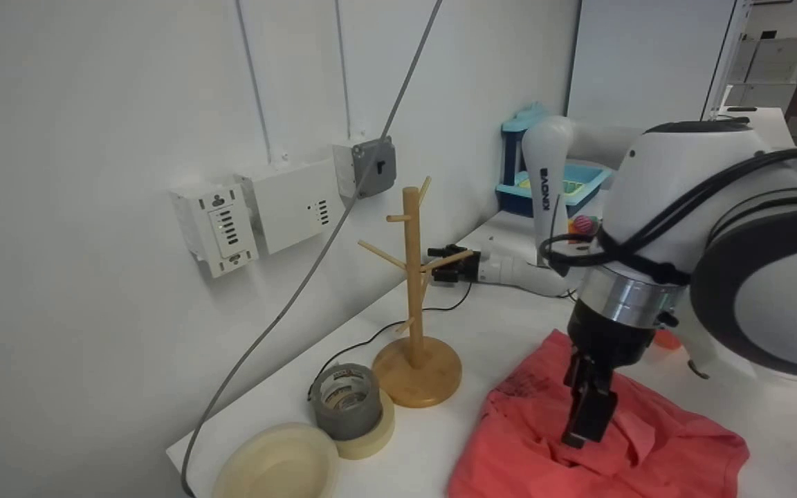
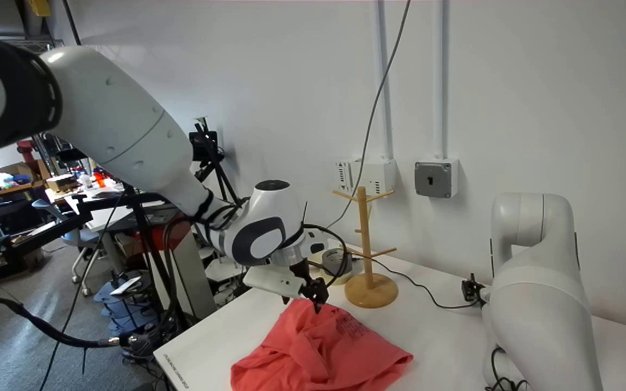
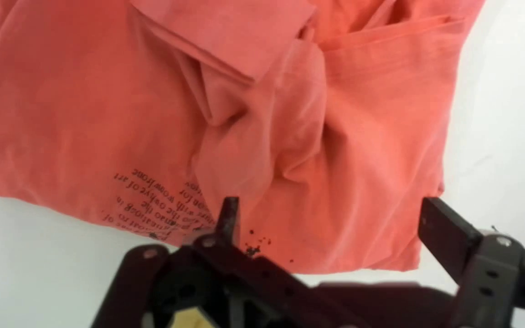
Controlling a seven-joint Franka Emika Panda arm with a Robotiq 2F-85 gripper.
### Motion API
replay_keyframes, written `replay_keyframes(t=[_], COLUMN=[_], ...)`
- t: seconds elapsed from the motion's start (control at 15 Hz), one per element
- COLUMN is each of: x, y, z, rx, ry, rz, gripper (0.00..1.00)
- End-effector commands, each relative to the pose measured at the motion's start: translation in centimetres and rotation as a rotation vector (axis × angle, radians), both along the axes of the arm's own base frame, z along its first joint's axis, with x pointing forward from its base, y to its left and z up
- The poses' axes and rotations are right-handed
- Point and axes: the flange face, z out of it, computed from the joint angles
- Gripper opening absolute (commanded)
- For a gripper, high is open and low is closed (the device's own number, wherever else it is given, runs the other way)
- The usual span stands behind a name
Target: Fold the sweatshirt down the middle and move it forward
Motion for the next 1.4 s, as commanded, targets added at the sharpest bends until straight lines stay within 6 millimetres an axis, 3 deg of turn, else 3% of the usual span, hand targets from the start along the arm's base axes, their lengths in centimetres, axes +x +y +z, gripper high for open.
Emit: replay_keyframes(t=[0.0,0.33,0.53,1.07,1.13,1.33], x=[-4.1,-7.3,-8.8,-10.8,-9.6,-10.0], y=[-0.9,-2.8,-2.9,-2.7,-2.8,-2.6], z=[1.7,3.5,4.8,6.6,5.7,6.1], rx=[0.014,0.003,0.021,0.132,0.106,0.124], ry=[-0.006,-0.072,-0.136,-0.2,-0.187,-0.201], rz=[0.079,0.055,0.027,0.017,-0.007,0.003], gripper=[1.0,1.0,1.0,1.0,1.0,1.0])
